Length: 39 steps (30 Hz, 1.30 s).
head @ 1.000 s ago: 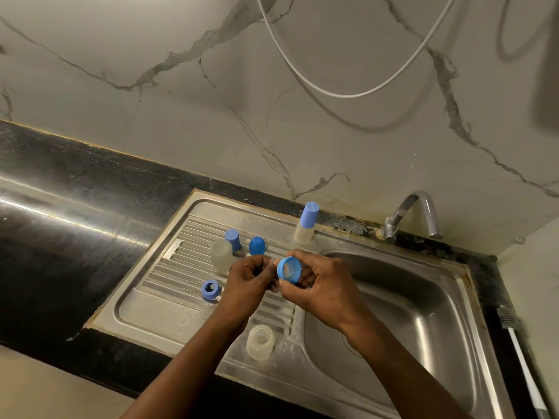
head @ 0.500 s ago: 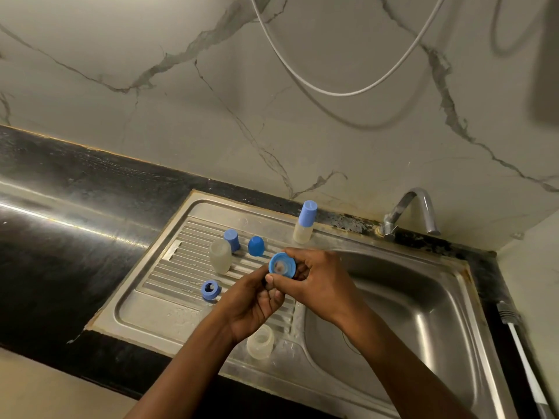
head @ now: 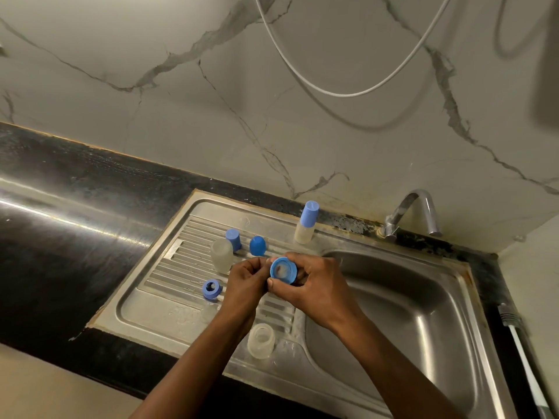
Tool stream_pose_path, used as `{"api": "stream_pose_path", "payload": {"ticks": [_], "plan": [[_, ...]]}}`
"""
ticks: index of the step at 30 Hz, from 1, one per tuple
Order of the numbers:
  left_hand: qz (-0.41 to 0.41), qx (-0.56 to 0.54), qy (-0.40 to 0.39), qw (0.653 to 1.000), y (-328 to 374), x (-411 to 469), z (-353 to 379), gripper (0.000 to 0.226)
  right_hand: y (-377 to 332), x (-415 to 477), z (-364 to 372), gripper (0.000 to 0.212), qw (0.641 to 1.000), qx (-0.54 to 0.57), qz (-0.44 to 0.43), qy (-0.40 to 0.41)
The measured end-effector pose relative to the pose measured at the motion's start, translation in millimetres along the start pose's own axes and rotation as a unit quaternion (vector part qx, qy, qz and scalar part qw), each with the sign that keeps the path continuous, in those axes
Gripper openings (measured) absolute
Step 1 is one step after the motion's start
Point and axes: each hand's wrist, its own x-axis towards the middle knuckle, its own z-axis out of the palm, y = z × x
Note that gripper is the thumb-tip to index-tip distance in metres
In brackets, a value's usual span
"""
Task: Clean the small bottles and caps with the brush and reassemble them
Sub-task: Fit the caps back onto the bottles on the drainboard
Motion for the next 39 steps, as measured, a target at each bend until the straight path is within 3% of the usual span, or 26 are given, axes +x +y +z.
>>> {"api": "stream_pose_path", "payload": {"ticks": [6, 14, 18, 25, 31, 39], "plan": [[-0.084, -0.073, -0.051, 0.992, 5.6, -2.7, -6.1, 0.029, -0.4, -2.7, -8.3, 0.047, 0.999, 0.033, -0.001, -0.013], [-0.179, -0.169, -0.04, 0.968, 2.5, -0.7, -10.4, 0.037, 0.1, -2.0, -7.8, 0.068, 0.999, 0.032, -0.01, -0.009], [-0.207, -0.167, -0.049, 0.963, 1.1, -3.1, -14.3, 0.039, 2.6, -2.1, -6.4, 0.063, 0.999, 0.042, -0.008, -0.024], [-0.159, -0.081, -0.04, 0.983, -6.7, -12.8, -35.5, 0.028, 5.8, -8.3, -7.3, 0.059, 0.997, 0.068, 0.002, -0.037], [-0.126, -0.052, -0.003, 0.991, -20.9, -23.6, -66.8, 0.025, 18.8, -13.7, -6.4, 0.053, 0.985, 0.155, 0.046, -0.064], [-0.062, 0.037, 0.008, 0.997, -46.7, -42.5, -80.5, 0.015, 35.1, -23.0, -0.3, 0.049, 0.983, 0.141, 0.076, -0.095]]}}
